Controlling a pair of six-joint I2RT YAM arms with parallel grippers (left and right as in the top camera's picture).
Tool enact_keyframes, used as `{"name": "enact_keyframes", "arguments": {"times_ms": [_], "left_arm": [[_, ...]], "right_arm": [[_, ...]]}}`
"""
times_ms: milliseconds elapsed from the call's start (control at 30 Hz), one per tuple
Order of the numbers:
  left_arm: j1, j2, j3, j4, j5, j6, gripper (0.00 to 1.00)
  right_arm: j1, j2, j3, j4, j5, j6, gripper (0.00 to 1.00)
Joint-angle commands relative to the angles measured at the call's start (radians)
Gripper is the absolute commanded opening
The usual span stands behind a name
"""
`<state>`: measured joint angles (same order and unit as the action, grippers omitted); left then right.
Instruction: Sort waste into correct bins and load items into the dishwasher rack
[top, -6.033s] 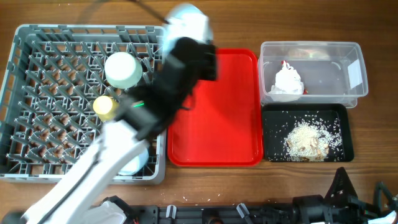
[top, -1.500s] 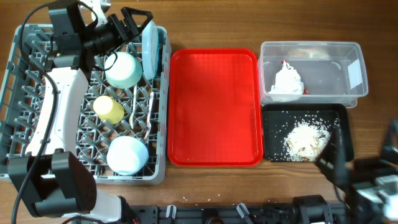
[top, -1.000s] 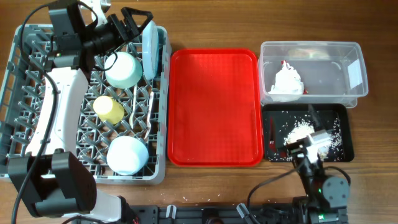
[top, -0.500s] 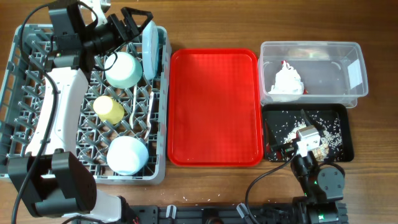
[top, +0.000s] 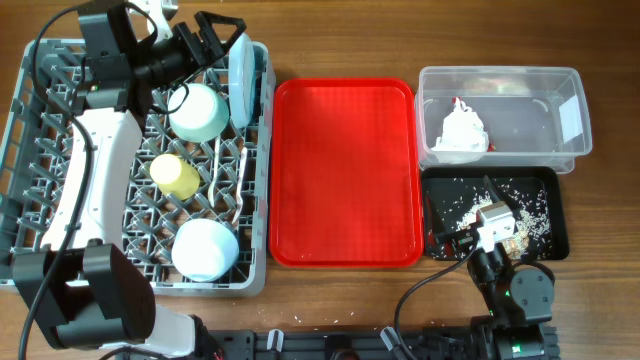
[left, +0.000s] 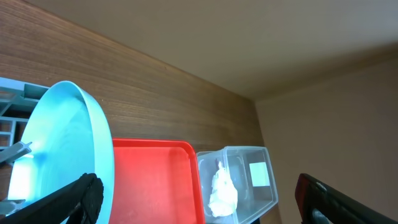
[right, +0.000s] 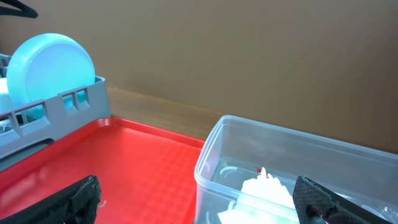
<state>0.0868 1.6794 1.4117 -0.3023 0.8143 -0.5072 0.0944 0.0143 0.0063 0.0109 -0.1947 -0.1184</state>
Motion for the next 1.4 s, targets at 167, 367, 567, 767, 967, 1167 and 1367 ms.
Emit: {"name": "enact_keyframes", "arguments": {"times_ms": [167, 367, 567, 767, 967, 1167, 1367], "left_arm": [[0.011, -0.320, -0.012, -0.324, -0.090, 0.006, 1.00], [0.011, -0.830, -0.211, -0.336, -0.324, 0.005, 1.00], [0.011, -1.371, -0.600, -0.342, -0.520, 0.005, 1.00], [0.008, -1.633, -0.963, -0.040, -0.588, 0.005, 1.00], [-0.004, -1.676, -1.222, 0.422, -0.640, 0.005, 1.00], [-0.064, -1.676, -1.330, 0.393, -0.839, 0.006, 1.00], [-0.064, -1.676, -1.402, 0.374, -0.856, 0.092, 1.00]], "right_arm": [[-0.002, -0.010, -0.001, 0.004, -0.009, -0.012, 1.00], [-0.002, -0.010, -0.001, 0.004, -0.009, -0.012, 1.00], [-0.002, -0.010, -0.001, 0.004, -0.009, -0.012, 1.00], [-0.002, -0.010, -0.001, 0.004, -0.009, -0.012, 1.00], [-0.002, -0.010, -0.001, 0.004, -0.009, -0.012, 1.00], [-0.002, -0.010, -0.001, 0.004, -0.009, -0.012, 1.00], [-0.002, -0.010, -0.001, 0.004, -0.009, -0.013, 0.99]]}}
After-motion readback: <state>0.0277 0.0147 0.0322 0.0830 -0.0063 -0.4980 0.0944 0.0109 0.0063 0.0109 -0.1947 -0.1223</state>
